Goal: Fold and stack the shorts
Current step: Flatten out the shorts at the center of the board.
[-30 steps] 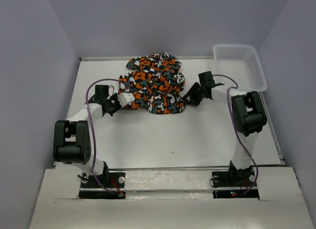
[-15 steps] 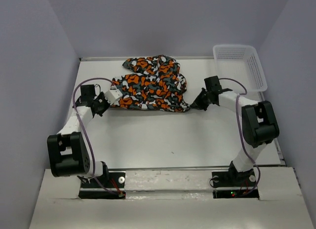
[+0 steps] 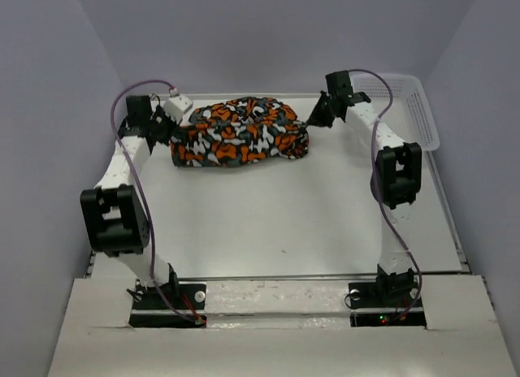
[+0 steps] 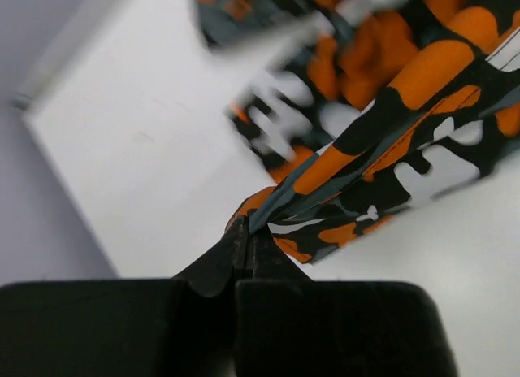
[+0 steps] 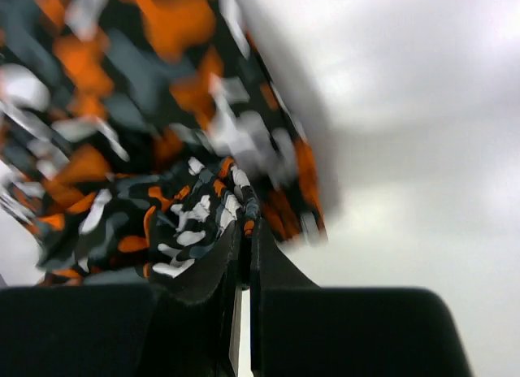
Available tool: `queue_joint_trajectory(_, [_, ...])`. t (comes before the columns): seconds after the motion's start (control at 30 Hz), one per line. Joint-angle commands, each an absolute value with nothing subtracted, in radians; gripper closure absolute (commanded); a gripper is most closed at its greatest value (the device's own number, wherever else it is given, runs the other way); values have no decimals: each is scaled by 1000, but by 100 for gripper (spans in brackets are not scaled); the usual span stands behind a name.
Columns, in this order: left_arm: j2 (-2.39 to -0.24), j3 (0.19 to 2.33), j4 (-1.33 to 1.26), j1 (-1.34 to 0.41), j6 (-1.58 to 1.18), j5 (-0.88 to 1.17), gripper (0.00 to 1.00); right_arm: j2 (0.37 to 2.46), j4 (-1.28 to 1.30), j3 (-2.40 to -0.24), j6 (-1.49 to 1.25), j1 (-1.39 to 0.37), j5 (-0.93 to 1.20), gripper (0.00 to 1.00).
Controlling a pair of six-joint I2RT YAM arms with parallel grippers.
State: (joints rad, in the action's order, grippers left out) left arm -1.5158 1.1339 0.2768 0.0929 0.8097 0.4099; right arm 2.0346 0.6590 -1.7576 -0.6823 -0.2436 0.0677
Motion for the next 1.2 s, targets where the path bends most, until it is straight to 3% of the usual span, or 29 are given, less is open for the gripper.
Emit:
queue_joint_trajectory(0.0, [-1798,1719,37,109,625,275,100,2440,675,-2724,-656,-189,5,99])
queue_joint_trajectory(0.07, [-1901,1987,32,118,563,223,100,2487,544,-2934,-750,-157,9,99])
queue_joint_trajectory(0.1, [-1942,2223,37,127,508,183,100,2447,447,-2802,-790,-128,26,99])
queue_joint_trajectory(0.13, [-1982,2315,41,132,496,176,100,2377,203,-2651,-848,-127,17,99])
queue_joint_trajectory(0.2, [-2016,2416,41,133,505,193,100,2144,13,-2379,-830,-127,-38,99])
queue_joint_trajectory(0.3, [-1904,2271,-46,135,574,245,100,2117,98,-2413,-708,-127,-75,99])
queue_joint_trajectory(0.4, [-1743,1868,-144,137,670,288,100,2080,186,-2390,-640,-127,-38,99])
queue_joint_trajectory(0.6, [-1488,1544,-88,189,785,348,100,1830,264,-1855,-542,-127,-18,99])
queue_joint_trajectory(0.67, [-1378,1346,-2,221,939,370,100,1689,308,-1614,-493,-147,-32,99])
queue_joint_trajectory(0.8, [-1217,1163,263,253,1121,405,100,1464,403,-1254,-462,-233,-55,99])
queue_joint_trajectory(1.03, [-977,1051,972,314,1586,477,100,1316,816,-1050,-583,-385,6,99])
queue_joint_trajectory(1.07, [-954,1046,1048,316,1700,457,100,1316,831,-1036,-587,-406,38,99])
queue_joint_trajectory(1.17, [-911,1019,1132,313,1710,405,100,1336,890,-1014,-568,-416,89,99])
